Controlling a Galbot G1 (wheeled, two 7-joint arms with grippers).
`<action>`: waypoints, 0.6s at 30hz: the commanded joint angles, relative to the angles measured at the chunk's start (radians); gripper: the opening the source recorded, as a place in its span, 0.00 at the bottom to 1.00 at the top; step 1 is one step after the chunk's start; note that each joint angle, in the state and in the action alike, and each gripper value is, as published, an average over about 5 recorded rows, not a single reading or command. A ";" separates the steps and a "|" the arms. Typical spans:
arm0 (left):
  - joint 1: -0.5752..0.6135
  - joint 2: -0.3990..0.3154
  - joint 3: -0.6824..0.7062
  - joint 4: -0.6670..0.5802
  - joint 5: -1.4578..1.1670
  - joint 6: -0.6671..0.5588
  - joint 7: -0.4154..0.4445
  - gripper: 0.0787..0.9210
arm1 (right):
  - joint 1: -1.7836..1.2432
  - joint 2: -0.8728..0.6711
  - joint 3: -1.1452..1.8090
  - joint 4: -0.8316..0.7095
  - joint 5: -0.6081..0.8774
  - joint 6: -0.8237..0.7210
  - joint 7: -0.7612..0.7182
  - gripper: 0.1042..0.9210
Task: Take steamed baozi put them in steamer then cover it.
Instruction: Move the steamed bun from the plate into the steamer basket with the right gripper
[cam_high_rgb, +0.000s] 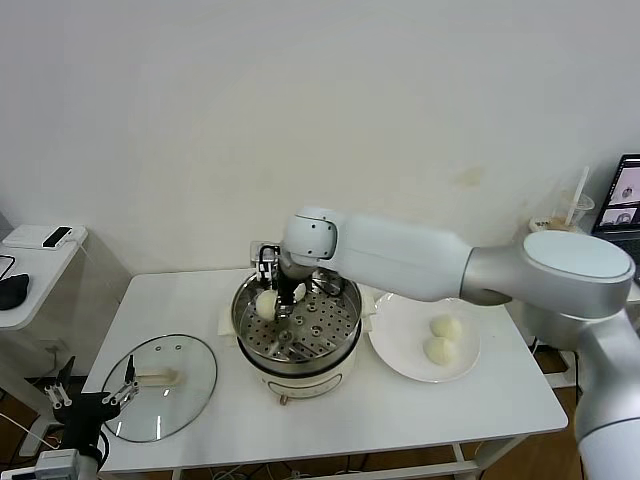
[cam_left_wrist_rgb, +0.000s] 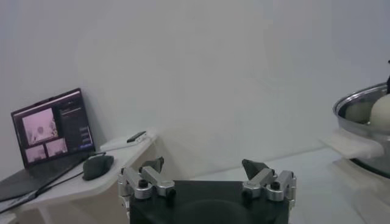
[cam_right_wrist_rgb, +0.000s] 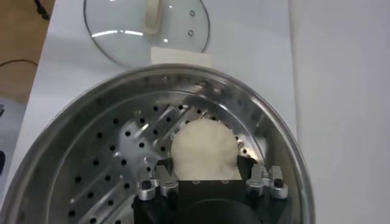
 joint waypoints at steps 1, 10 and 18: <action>0.001 0.001 -0.003 0.000 -0.002 -0.001 0.000 0.88 | -0.025 0.056 -0.002 -0.036 0.013 -0.032 0.033 0.67; 0.003 0.001 -0.010 -0.002 -0.004 -0.002 -0.001 0.88 | -0.039 0.074 -0.002 -0.051 0.017 -0.031 0.032 0.67; 0.003 0.001 -0.010 -0.006 -0.005 -0.001 0.000 0.88 | -0.037 0.066 0.000 -0.048 -0.001 -0.032 0.025 0.80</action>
